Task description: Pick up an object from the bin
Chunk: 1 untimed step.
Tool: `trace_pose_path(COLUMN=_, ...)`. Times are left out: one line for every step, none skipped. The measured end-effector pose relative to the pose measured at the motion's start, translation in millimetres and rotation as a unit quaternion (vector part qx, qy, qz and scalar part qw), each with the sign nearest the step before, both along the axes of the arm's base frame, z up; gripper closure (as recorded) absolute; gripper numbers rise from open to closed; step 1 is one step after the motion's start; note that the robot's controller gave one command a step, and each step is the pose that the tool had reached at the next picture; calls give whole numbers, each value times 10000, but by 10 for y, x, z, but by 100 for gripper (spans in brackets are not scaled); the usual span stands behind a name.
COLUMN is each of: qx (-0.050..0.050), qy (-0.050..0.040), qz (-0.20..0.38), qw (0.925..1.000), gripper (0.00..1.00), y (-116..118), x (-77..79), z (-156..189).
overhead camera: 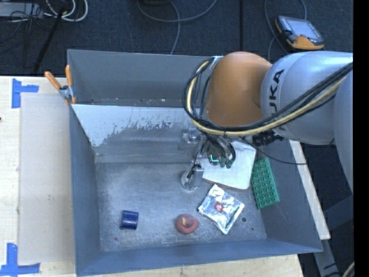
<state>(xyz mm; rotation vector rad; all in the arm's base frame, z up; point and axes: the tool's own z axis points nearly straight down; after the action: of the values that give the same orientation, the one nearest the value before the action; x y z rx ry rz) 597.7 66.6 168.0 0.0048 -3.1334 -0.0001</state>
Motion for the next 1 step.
trace_pose_path(qx=-5, qy=16, qz=336, qw=9994, gripper=0, y=-195, x=-650, z=-500)
